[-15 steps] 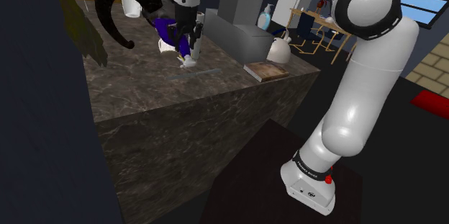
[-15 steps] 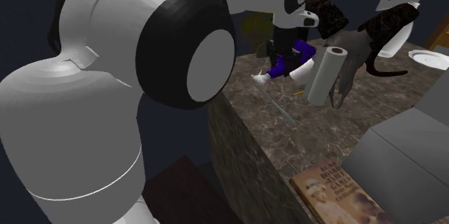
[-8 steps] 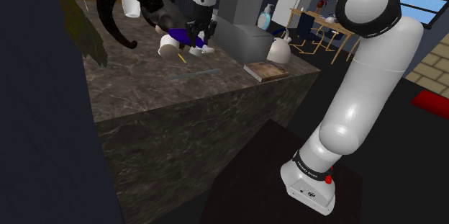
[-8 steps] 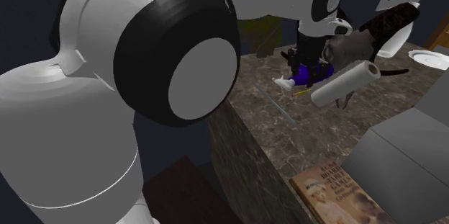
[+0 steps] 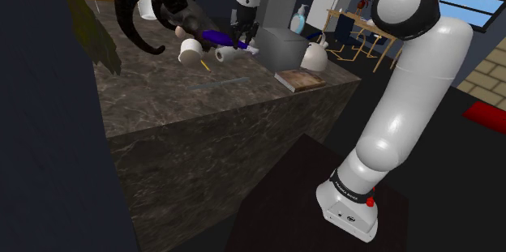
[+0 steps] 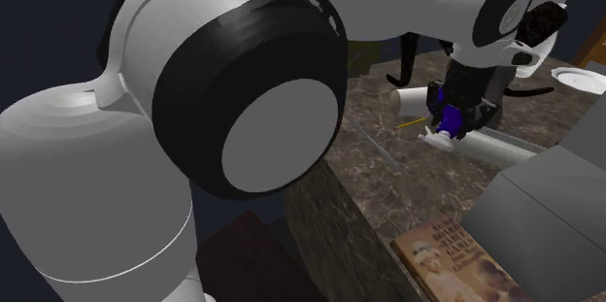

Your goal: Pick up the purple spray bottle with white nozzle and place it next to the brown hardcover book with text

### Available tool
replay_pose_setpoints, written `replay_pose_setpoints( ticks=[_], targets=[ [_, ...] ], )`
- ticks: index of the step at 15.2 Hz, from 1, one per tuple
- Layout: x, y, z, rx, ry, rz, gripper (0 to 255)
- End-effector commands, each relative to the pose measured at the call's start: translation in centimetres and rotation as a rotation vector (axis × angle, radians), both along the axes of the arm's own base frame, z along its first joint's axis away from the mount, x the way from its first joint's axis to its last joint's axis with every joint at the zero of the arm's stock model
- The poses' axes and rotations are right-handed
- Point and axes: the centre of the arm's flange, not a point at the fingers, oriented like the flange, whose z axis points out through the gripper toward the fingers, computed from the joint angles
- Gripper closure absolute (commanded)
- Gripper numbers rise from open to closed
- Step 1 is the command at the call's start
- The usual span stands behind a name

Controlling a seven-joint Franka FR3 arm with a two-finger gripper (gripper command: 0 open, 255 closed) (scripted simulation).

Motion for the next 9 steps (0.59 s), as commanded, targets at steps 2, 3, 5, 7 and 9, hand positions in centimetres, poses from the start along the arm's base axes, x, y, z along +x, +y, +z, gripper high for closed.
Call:
replay_pose_setpoints(
  ticks=[2, 3, 5, 7, 9],
  targets=[
    [0.0, -4.6, 0.4, -0.002, -0.004, -0.006, 255],
    [0.0, -5.9, 0.4, -0.002, -0.004, -0.006, 255],
    [0.1, -8.6, 0.4, -0.002, -0.004, -0.006, 255],
    [0.1, -9.6, -0.1, -0.002, -0.004, -0.006, 255],
    [0.1, -9.6, -1.2, -0.002, -0.004, -0.006, 255]
  ],
)
